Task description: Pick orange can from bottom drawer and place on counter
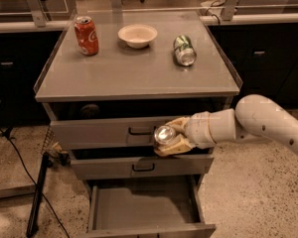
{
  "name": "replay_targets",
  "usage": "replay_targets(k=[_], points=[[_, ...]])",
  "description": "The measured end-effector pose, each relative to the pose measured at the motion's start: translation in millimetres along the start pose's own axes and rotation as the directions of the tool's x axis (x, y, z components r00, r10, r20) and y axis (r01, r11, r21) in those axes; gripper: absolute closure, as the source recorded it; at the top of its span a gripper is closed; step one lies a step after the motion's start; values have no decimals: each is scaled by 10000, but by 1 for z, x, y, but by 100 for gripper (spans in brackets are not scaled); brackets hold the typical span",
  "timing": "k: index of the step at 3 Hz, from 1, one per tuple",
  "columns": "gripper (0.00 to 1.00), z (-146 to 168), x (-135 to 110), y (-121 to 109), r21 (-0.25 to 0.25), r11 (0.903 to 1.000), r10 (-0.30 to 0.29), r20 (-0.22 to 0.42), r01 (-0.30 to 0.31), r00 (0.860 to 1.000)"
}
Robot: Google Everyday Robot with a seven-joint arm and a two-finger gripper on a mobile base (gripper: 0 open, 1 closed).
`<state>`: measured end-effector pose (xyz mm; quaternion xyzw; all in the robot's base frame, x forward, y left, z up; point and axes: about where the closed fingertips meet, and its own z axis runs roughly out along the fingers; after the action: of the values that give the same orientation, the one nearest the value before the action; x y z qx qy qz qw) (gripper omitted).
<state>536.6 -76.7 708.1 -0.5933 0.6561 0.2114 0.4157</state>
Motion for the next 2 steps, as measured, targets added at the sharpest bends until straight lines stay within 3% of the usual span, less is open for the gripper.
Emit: replay_targets(k=[1, 2], points=[[100, -36, -50, -9, -173, 9961, 868, -34, -869, 9962], [100, -65, -88, -13, -268, 9836, 1781, -152, -1785, 9839]])
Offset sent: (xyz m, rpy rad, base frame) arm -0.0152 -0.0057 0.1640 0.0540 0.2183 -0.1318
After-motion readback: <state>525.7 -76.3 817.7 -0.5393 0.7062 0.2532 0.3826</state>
